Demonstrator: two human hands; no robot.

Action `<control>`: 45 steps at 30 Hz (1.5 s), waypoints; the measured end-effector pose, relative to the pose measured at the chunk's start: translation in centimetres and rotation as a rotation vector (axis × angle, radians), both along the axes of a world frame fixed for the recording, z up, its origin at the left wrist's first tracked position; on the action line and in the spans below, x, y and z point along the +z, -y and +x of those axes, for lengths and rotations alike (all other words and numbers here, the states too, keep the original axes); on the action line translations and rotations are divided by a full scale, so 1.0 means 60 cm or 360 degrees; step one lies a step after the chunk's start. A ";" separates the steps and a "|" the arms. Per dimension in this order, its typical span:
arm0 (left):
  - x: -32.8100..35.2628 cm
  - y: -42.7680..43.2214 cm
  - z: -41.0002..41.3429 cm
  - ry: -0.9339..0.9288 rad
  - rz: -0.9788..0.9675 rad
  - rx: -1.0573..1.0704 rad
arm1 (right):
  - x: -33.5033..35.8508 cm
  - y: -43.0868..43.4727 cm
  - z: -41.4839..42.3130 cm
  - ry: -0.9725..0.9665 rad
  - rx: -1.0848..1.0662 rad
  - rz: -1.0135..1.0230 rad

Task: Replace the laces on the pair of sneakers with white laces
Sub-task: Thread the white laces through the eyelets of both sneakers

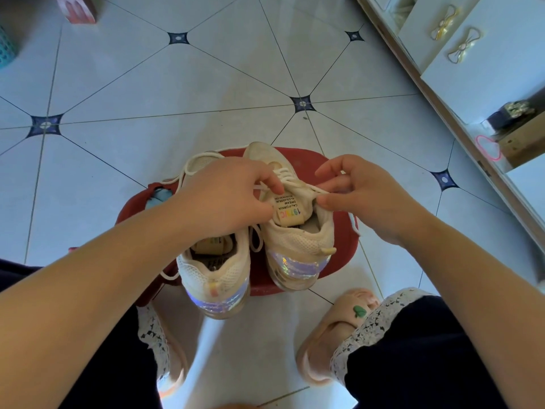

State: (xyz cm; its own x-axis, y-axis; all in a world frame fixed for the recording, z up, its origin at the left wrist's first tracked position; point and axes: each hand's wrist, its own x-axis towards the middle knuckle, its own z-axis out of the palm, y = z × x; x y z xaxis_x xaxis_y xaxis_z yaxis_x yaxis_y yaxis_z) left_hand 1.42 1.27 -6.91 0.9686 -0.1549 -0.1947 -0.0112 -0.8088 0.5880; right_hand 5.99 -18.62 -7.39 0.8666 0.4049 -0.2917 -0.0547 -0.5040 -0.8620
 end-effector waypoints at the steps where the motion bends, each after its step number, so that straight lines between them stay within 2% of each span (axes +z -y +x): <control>1: 0.000 -0.002 -0.001 -0.0006 -0.0023 -0.0001 | -0.002 0.001 -0.001 -0.0027 -0.0019 0.0027; 7: -0.001 -0.008 -0.001 0.0008 -0.0050 0.0073 | -0.004 0.002 -0.004 -0.0105 -0.0131 0.0118; 11: -0.006 -0.005 0.000 0.0089 0.0034 0.0123 | -0.004 -0.001 -0.005 -0.0034 -0.0215 0.0087; 14: -0.003 -0.011 -0.001 0.0038 -0.0050 0.0139 | 0.001 -0.001 -0.005 -0.0067 -0.0169 0.0015; 18: 0.013 -0.025 0.003 -0.0165 -0.0463 0.0263 | 0.026 0.004 0.002 -0.0020 0.0121 -0.0320; 21: 0.036 -0.026 0.003 -0.0328 -0.0900 0.0365 | 0.055 0.002 0.008 0.0089 0.0106 -0.0362; 23: 0.052 -0.020 0.006 -0.0396 -0.1179 0.0425 | 0.078 -0.006 0.008 0.0115 0.0115 -0.0296; 26: 0.073 -0.006 0.010 -0.0554 -0.1564 0.0547 | 0.108 -0.027 -0.001 0.0086 0.0101 -0.0022; 30: 0.089 0.017 0.011 -0.0680 -0.1832 0.0551 | 0.137 -0.051 -0.014 0.0210 -0.0003 0.0178; 32: 0.094 0.023 0.012 -0.0764 -0.1974 0.0548 | 0.143 -0.062 -0.021 0.0391 0.0025 0.0070; 35: 0.102 0.025 0.015 -0.0868 -0.2149 0.0612 | 0.134 -0.075 -0.032 0.0720 0.0078 -0.0276; 38: 0.107 0.022 0.017 -0.0903 -0.2317 0.0817 | 0.120 -0.079 -0.037 0.0843 0.0019 -0.0436; 40: 0.108 0.022 0.017 -0.0882 -0.2418 0.0939 | 0.113 -0.076 -0.037 0.0709 -0.0064 -0.0432; 41: 0.107 0.023 0.017 -0.0853 -0.2452 0.0983 | 0.109 -0.074 -0.039 0.0542 -0.0069 -0.0394; 43: 0.106 0.025 0.018 -0.0808 -0.2512 0.1040 | 0.098 -0.072 -0.045 0.0142 0.0038 -0.0328; 45: 0.106 0.024 0.019 -0.0813 -0.2599 0.1064 | 0.082 -0.070 -0.050 -0.0084 0.0244 -0.0334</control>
